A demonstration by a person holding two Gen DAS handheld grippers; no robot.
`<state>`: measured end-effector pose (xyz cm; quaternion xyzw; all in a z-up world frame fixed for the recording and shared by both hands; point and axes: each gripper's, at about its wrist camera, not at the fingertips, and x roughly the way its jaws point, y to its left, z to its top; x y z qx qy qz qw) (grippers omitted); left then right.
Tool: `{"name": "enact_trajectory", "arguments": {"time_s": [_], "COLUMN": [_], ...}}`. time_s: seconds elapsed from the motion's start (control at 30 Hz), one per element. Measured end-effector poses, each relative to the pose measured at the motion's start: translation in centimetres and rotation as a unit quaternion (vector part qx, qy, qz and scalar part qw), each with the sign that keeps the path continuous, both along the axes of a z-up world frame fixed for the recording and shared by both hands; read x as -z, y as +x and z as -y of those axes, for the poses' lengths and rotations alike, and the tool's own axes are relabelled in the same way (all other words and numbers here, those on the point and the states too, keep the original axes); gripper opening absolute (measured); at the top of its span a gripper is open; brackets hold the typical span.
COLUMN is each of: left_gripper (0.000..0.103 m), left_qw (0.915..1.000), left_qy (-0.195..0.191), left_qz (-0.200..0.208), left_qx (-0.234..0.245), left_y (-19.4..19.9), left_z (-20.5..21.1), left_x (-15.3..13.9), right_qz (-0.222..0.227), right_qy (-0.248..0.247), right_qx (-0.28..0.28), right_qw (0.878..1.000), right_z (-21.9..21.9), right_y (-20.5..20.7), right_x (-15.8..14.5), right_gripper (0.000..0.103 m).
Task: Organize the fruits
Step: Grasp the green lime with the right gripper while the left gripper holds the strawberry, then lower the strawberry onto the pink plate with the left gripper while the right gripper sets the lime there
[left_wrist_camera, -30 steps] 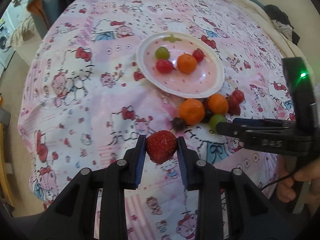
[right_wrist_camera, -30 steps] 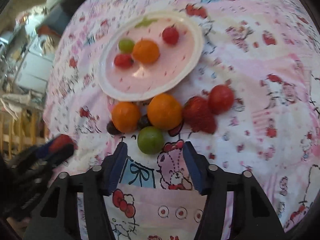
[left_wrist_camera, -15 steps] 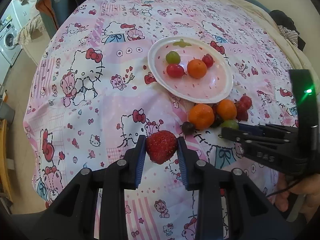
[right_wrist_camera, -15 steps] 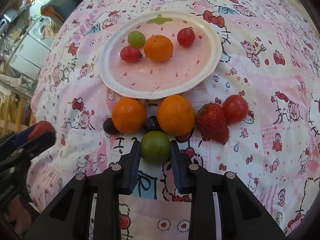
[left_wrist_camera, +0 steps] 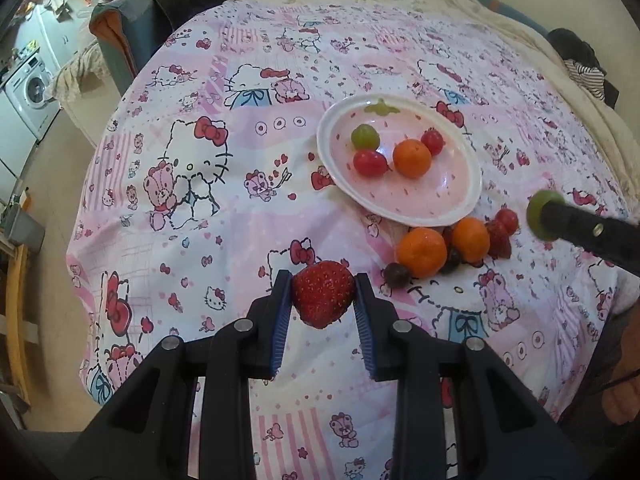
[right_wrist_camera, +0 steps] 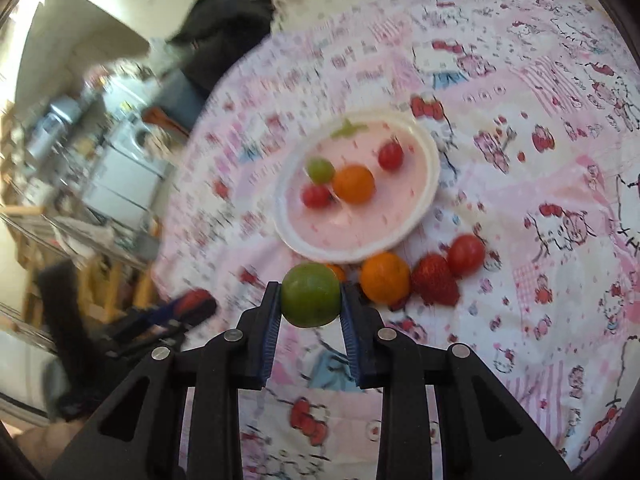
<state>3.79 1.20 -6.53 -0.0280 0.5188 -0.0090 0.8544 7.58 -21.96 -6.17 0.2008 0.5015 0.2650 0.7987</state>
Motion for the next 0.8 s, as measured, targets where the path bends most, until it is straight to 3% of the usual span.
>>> {"name": "enact_trajectory", "arguments": {"time_s": [0.4,0.6,0.8], "left_gripper": [0.027,0.027,0.027], "left_qw": [0.9996,0.9979,0.9978], "left_qy": [-0.013,-0.021,-0.003], "left_qz": [0.025,0.06,0.066], "left_qx": [-0.009,-0.013,0.007], "left_y": [0.9,4.1,7.7], "left_z": [-0.7,-1.7,-0.9], "left_x": [-2.0,-5.3,-5.8], "right_qz": [0.012,0.026,0.027], "right_qy": [0.03,0.023,0.003], "right_qx": [0.031,0.043,0.043], "right_qw": [0.999,0.998,0.999], "right_z": [2.2,3.3,3.4], "right_y": [1.2,3.9,7.0], "right_x": [-1.8,-3.0,-2.8], "right_gripper": [0.03,0.03,0.03]}}
